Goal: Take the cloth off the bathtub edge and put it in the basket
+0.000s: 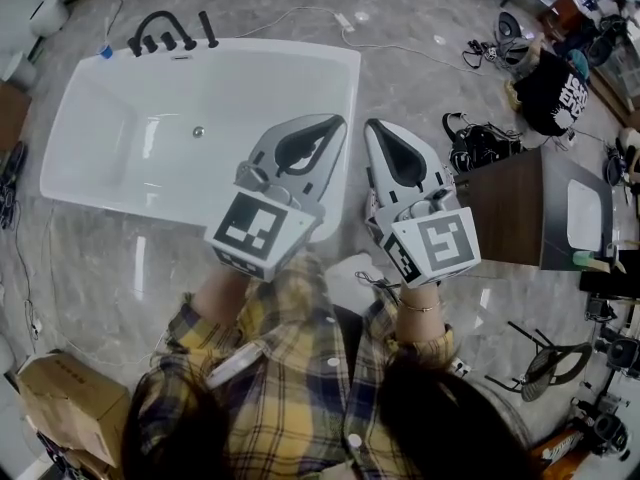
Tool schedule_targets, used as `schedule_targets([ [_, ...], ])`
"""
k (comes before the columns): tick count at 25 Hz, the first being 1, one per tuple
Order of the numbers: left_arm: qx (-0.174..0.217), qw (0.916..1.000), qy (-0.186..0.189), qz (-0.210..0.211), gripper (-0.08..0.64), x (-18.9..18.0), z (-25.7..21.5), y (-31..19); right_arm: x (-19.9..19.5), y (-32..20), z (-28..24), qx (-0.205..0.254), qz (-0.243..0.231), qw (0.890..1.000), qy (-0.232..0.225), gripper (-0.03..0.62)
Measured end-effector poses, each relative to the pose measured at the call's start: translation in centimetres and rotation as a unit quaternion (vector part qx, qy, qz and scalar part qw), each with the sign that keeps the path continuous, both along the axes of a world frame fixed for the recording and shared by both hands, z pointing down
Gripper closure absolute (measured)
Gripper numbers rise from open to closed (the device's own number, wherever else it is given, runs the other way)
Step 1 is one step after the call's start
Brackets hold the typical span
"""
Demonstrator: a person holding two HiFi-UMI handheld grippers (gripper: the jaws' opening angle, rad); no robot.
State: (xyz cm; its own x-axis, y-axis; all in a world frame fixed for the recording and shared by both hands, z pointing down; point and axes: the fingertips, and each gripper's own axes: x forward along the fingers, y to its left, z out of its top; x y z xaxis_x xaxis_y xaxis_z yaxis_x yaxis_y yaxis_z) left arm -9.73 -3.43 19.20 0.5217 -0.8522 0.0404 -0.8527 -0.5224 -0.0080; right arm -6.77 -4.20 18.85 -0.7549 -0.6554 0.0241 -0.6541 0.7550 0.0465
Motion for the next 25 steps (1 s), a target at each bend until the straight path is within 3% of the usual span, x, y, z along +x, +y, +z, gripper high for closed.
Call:
schedule_targets([
  [7,0.003,0.9999,0.009,0.007,0.543,0.6,-0.5,-0.1,0.1,-0.2,-0.2,0.003,-0.004,1.000,0.008,0.577],
  [19,0.023,0.9981,0.052,-0.024,0.543,-1.2,-1.6,-0.4,-0.3,0.0,-0.4,0.007,-0.012,1.000,0.009,0.577],
  [25,0.045,0.9977,0.041,-0.030,0.543,-0.7,-2.8,-0.3,0.2,0.3,-0.4,0.000,-0.025,1.000,0.017,0.577],
])
